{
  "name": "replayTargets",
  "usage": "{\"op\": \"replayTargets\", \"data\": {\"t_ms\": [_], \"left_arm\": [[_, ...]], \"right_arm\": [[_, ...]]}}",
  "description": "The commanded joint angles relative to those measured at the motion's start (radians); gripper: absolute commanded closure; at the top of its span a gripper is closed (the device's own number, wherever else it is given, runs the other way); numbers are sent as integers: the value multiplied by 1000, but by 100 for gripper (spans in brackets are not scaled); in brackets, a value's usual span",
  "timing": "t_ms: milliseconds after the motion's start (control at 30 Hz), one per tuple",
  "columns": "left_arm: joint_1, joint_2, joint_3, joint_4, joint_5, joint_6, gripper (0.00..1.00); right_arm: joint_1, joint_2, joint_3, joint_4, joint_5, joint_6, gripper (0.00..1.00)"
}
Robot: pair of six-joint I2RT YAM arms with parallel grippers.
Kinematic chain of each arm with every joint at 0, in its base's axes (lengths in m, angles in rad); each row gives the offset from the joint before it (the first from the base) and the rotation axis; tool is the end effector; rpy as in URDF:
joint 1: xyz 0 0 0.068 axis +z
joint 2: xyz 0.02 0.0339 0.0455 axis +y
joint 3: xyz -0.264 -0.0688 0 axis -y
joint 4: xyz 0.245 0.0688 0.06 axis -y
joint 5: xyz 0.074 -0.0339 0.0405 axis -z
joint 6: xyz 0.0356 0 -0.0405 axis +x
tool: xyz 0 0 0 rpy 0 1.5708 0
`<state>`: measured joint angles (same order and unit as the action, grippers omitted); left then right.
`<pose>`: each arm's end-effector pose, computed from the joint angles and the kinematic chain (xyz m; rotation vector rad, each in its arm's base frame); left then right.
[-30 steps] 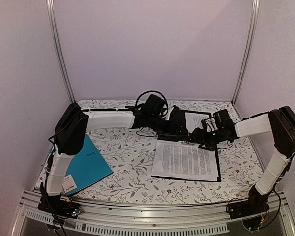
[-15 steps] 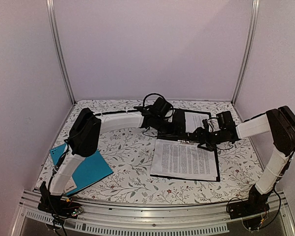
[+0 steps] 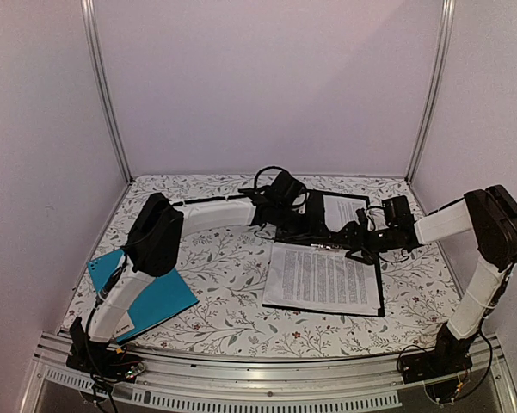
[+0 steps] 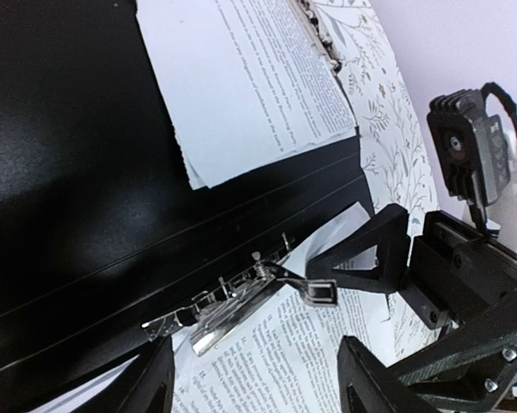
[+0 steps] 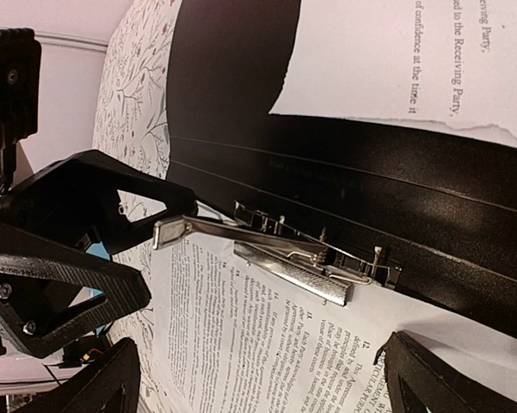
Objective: Put the files into the folder
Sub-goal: Clamp the file onto the spring clip on the folder.
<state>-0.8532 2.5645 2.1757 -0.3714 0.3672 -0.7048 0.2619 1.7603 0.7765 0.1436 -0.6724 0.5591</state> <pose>0.3641 -0.4366 0.1463 0.3969 2.5619 -1.1205 0.3066 0.1051 0.1262 0.0394 2.5049 1.1747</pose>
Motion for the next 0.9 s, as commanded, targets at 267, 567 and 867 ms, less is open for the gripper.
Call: {"op": "replayTargets", "data": {"t_ms": [267,567,867], "left_arm": [[-6,8,-10,115,48,-6,35],[-7,51,54,102,33,-10,35],[-4,105,147,26,-29,-8,45]], "right_arm": [[-14,51,-23,-1,-2,12,1],[-16,63,-20,1,-5,15,1],[-16,59,-23,0,-5,14,2]]}}
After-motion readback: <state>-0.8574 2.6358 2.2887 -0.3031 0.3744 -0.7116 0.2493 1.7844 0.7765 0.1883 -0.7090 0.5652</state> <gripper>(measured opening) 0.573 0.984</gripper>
